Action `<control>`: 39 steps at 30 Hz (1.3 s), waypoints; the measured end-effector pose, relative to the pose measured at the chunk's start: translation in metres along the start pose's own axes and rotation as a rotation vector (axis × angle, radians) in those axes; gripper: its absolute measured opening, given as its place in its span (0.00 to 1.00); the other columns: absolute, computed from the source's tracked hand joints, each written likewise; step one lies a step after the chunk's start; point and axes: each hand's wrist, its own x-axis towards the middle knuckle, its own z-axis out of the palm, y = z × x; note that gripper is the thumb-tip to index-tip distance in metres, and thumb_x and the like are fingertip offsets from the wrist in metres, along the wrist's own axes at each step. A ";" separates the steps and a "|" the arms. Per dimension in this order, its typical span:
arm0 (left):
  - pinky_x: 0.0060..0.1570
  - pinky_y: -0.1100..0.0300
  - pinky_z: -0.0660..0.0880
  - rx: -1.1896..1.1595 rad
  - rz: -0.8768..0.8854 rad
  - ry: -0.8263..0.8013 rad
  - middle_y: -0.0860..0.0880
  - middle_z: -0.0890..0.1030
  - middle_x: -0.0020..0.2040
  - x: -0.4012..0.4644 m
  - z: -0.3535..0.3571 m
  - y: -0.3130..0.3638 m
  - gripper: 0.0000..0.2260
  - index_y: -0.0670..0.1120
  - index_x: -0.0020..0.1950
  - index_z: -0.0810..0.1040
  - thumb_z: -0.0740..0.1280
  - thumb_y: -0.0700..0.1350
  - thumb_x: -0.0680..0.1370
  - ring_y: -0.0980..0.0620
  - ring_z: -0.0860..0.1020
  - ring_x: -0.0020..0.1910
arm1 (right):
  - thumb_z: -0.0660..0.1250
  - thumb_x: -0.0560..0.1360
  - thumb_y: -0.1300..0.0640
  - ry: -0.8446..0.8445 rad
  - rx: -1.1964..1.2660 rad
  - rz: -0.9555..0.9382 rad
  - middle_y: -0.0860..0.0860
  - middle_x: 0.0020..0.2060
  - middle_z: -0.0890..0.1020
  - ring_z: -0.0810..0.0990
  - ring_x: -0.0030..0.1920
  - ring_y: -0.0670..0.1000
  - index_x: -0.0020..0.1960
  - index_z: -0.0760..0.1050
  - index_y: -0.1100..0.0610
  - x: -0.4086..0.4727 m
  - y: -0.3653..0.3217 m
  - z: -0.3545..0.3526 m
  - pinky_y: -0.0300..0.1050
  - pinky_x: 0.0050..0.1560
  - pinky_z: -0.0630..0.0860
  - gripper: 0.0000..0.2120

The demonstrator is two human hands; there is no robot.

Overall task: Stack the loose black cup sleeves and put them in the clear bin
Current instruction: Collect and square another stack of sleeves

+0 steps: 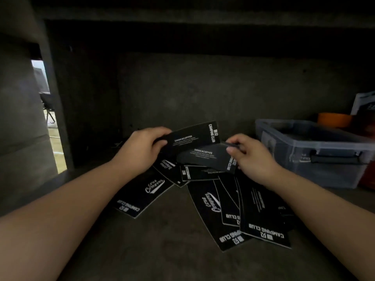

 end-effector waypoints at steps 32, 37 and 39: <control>0.63 0.55 0.70 0.119 -0.504 -0.125 0.45 0.76 0.65 -0.002 0.002 -0.019 0.22 0.47 0.71 0.69 0.61 0.56 0.81 0.47 0.74 0.63 | 0.70 0.75 0.55 0.049 -0.068 0.116 0.45 0.36 0.80 0.78 0.35 0.43 0.46 0.76 0.49 -0.001 0.006 0.001 0.38 0.38 0.70 0.03; 0.61 0.54 0.72 0.159 -0.606 -0.093 0.44 0.76 0.65 -0.002 -0.009 -0.018 0.24 0.47 0.69 0.72 0.63 0.60 0.78 0.45 0.75 0.63 | 0.70 0.75 0.55 0.093 -0.065 0.094 0.44 0.34 0.79 0.77 0.33 0.43 0.40 0.73 0.45 0.000 0.005 0.002 0.38 0.37 0.70 0.09; 0.56 0.56 0.72 0.161 -0.557 -0.032 0.44 0.77 0.62 -0.002 -0.023 -0.003 0.20 0.48 0.65 0.76 0.63 0.59 0.79 0.47 0.76 0.59 | 0.70 0.75 0.55 0.081 -0.057 0.102 0.45 0.34 0.79 0.77 0.33 0.43 0.41 0.74 0.46 -0.001 0.005 0.002 0.38 0.37 0.70 0.07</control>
